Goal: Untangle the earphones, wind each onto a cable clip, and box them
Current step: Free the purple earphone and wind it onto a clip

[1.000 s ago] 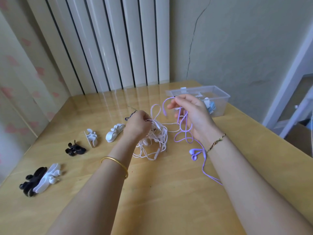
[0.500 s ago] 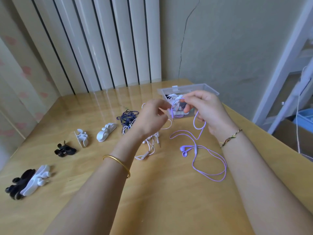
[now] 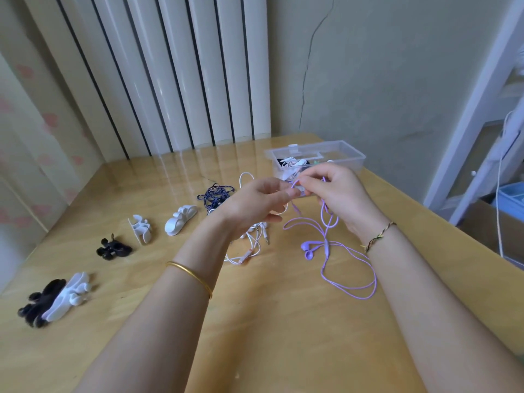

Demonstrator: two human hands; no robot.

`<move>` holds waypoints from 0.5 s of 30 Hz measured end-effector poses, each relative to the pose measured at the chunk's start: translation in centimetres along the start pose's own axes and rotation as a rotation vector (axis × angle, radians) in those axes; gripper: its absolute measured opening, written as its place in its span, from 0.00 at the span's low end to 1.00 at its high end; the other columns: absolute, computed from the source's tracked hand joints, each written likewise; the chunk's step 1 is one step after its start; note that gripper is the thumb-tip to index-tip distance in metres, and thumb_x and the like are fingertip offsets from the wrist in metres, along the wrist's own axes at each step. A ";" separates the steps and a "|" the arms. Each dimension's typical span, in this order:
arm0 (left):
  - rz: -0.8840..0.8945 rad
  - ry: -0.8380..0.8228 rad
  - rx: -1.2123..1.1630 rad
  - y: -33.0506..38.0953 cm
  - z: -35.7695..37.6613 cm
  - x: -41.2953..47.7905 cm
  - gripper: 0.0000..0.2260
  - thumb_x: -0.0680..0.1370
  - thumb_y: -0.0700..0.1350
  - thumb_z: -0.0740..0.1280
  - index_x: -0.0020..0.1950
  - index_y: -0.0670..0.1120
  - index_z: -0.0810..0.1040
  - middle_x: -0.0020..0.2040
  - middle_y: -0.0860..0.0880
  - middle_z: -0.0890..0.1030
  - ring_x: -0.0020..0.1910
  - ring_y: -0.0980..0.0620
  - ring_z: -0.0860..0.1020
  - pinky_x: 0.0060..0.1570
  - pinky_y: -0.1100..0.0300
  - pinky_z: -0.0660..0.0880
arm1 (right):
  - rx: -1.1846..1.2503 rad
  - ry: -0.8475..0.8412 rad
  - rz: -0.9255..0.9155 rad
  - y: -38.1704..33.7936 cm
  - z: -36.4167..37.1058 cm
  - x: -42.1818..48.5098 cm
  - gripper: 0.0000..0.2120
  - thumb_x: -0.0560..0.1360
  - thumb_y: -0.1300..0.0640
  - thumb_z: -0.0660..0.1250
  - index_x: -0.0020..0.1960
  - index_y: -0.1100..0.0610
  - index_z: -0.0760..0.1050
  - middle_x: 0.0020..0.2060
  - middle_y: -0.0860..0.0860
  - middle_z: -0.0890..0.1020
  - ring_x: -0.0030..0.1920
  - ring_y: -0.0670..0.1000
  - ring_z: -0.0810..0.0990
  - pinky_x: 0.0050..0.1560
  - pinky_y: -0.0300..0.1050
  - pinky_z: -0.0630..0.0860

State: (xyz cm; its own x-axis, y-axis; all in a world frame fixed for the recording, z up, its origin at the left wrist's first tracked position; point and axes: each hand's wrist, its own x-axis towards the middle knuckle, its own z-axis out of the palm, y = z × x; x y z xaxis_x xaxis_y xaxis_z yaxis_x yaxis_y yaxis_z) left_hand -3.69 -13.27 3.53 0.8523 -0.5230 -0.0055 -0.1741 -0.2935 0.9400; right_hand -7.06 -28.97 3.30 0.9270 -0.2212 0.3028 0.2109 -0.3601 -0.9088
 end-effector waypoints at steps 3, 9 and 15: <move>0.006 0.067 -0.063 -0.1 -0.3 -0.3 0.09 0.81 0.42 0.61 0.45 0.47 0.79 0.39 0.52 0.80 0.39 0.56 0.76 0.47 0.61 0.74 | 0.014 0.014 -0.005 0.2 0.4 0.1 0.05 0.75 0.62 0.67 0.42 0.57 0.80 0.31 0.48 0.75 0.23 0.38 0.69 0.25 0.30 0.64; -0.071 0.104 -0.187 -0.4 -1.7 -0.9 0.10 0.81 0.41 0.61 0.45 0.44 0.80 0.32 0.53 0.81 0.32 0.58 0.79 0.45 0.62 0.75 | -0.545 -0.260 0.125 0.7 -0.6 -0.1 0.04 0.71 0.54 0.71 0.43 0.54 0.82 0.42 0.49 0.83 0.44 0.50 0.81 0.52 0.44 0.77; -0.093 0.075 -0.227 -0.3 -1.6 -0.8 0.10 0.81 0.40 0.61 0.43 0.44 0.80 0.32 0.53 0.80 0.30 0.58 0.76 0.38 0.64 0.74 | -0.481 -0.222 -0.131 -0.9 1.2 -0.1 0.12 0.77 0.49 0.65 0.58 0.52 0.76 0.53 0.45 0.80 0.55 0.45 0.77 0.56 0.43 0.73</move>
State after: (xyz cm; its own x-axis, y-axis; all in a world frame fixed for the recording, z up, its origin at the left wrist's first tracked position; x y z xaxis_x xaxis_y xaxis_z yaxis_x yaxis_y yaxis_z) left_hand -3.55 -11.50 3.82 0.8953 -0.4385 -0.0778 0.0147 -0.1456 0.9892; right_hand -6.98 -27.51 3.75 0.9565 0.0312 0.2900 0.2120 -0.7573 -0.6177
